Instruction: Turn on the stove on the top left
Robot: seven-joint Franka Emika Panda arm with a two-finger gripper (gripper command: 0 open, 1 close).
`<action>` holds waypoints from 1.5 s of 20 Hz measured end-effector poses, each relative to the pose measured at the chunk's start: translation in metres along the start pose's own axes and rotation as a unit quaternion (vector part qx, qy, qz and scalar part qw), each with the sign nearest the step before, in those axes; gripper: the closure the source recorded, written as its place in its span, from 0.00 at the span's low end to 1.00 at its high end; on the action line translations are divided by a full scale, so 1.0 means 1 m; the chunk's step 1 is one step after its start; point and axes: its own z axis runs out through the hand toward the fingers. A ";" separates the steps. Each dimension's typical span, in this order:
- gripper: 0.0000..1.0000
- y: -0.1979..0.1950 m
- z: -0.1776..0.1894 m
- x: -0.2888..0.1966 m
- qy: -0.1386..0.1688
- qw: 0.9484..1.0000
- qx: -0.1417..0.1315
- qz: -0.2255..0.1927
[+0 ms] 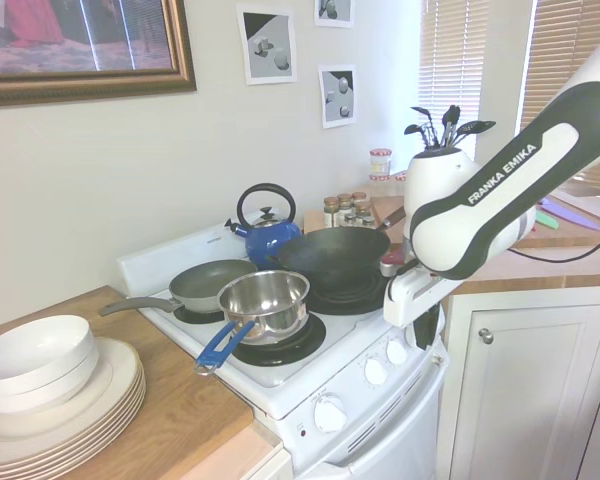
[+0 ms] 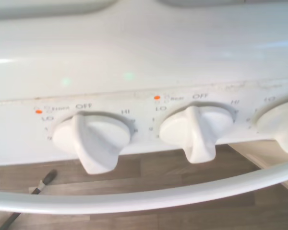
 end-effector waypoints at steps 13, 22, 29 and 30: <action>1.00 -0.015 0.007 0.012 0.002 1.000 -0.004 0.002; 1.00 -0.027 0.009 0.020 0.004 1.000 -0.004 0.003; 1.00 -0.030 0.015 0.028 0.002 1.000 -0.008 0.006; 1.00 -0.031 0.016 0.030 0.003 1.000 -0.008 0.006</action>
